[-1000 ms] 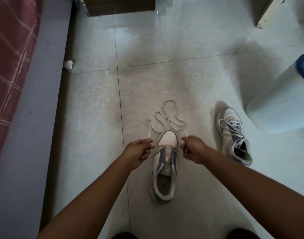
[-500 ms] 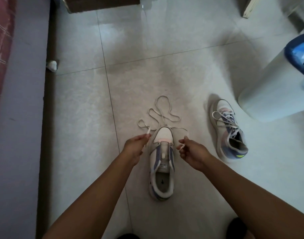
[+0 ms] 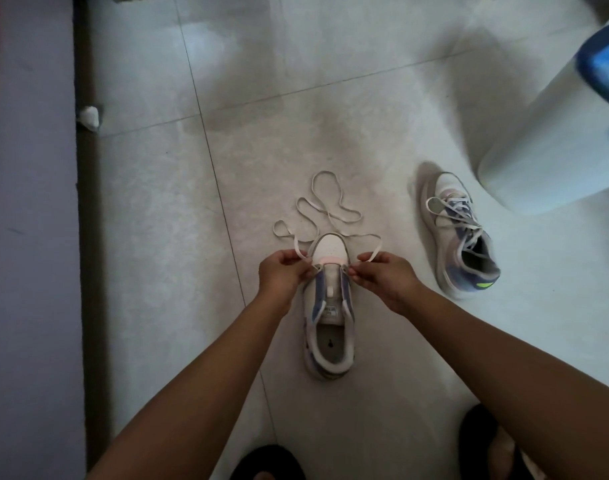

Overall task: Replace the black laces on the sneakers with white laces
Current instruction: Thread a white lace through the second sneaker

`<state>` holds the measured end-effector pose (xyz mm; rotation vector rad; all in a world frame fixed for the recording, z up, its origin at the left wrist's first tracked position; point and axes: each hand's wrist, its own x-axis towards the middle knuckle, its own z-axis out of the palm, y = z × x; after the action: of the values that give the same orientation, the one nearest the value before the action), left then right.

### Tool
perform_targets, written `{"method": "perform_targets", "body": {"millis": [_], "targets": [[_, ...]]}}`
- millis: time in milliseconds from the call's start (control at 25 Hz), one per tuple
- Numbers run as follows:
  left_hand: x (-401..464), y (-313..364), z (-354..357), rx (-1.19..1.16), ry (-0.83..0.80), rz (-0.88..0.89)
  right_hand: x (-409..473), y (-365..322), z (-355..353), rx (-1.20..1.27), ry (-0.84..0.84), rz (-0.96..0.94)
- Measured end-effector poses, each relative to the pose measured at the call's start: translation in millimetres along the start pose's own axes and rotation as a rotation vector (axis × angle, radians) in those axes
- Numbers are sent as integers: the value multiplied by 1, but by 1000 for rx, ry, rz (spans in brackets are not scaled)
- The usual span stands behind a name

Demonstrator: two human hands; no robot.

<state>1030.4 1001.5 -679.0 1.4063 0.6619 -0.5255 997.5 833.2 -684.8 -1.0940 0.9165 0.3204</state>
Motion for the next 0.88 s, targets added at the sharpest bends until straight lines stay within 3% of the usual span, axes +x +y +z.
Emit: {"method": "perform_targets", "body": {"millis": [320, 520, 720, 880], "targets": [[9, -5, -9, 202, -57, 158, 1, 2, 6, -56, -17, -44], [11, -7, -8, 291, -120, 226, 2, 7, 7, -346, 86, -161], [11, -12, -9, 490, -70, 383, 3, 15, 6, -392, 140, -239], [11, -10, -4, 548, -80, 429, 6, 18, 8, -586, 235, -345]]}}
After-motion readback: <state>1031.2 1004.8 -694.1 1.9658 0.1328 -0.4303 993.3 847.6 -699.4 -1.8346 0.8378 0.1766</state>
